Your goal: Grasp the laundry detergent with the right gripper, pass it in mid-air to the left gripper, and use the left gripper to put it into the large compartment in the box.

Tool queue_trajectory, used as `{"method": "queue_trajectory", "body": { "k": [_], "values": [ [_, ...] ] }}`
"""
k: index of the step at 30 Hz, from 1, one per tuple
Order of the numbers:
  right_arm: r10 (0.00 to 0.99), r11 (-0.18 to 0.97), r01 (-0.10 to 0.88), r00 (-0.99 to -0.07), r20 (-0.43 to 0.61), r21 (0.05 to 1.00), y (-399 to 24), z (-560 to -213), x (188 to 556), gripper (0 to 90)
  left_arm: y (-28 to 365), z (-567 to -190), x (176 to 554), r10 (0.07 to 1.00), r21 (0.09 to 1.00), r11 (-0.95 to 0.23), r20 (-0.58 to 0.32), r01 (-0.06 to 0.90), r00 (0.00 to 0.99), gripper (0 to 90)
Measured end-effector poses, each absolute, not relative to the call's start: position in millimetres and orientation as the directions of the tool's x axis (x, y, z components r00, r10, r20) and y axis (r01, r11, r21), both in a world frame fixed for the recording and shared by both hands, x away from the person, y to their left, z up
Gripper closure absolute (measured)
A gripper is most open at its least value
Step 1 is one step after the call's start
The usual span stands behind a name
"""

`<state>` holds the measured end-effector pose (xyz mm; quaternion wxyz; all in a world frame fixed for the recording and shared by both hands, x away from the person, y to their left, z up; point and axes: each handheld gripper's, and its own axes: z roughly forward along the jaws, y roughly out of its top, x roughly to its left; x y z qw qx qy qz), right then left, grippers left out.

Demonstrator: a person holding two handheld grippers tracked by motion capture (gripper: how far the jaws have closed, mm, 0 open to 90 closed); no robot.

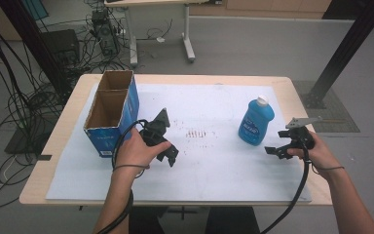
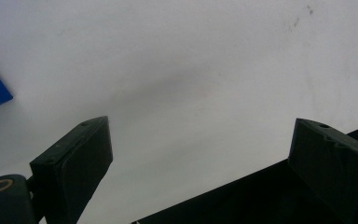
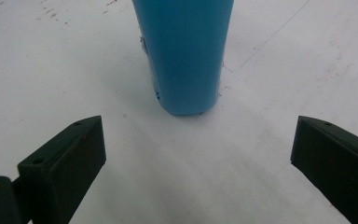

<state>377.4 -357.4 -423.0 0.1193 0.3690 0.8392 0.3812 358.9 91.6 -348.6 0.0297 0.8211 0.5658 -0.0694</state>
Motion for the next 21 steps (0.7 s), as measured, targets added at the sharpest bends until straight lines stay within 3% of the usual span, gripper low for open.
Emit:
{"method": "queue_trajectory", "body": {
  "k": [21],
  "values": [
    [0.701, 0.390, 0.498, -0.706, 0.100, 0.774, -351.3, -430.7, 387.4, 2.8, 88.8, -347.1, 358.4, 0.925, -0.040, -0.363, -0.139, 0.931, 0.354, 6.6]
  ]
}}
